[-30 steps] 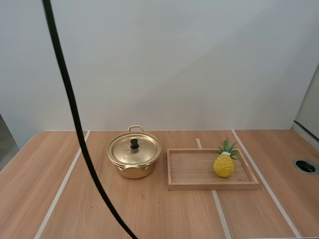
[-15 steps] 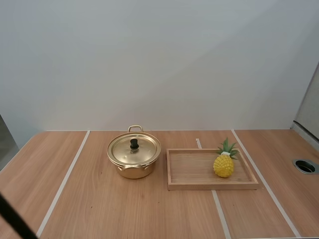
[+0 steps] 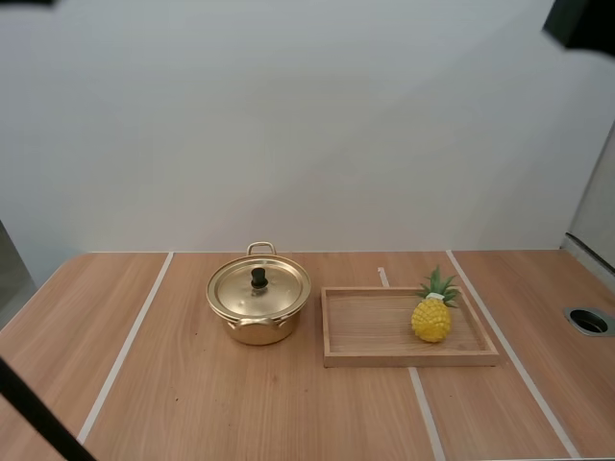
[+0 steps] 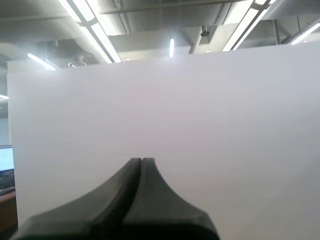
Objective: Open the pot, put the grape inside, and close it
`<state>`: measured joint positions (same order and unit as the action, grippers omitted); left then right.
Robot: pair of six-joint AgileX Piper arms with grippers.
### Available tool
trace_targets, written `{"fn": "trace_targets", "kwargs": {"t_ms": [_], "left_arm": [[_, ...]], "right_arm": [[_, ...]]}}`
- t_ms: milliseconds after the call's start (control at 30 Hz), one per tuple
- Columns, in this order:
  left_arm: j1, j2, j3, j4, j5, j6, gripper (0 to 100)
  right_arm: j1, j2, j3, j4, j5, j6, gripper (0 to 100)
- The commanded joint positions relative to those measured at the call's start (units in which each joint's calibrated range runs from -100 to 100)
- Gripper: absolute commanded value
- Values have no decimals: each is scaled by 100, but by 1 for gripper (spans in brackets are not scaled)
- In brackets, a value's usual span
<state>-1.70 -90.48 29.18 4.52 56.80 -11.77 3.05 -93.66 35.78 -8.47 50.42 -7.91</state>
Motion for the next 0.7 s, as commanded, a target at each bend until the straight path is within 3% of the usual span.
{"fn": "trace_targets", "kwargs": {"t_ms": [0,233,467,667], "left_arm": [[10,-196,581,82,-175,-83,0],[10,-567,2050,174,-229,-220,0],[10,-795,3601,306,-1967,-463,0],[101,-952,4505,306,-2597,-453,0]], "right_arm": [[-20,-82,378,-5,5,18,0],[-35,-93,1114,-27,-26,18,0],[-65,-509,2567,-42,-1286,18,0],[-160,-634,3625,-66,-1861,18,0]]}}
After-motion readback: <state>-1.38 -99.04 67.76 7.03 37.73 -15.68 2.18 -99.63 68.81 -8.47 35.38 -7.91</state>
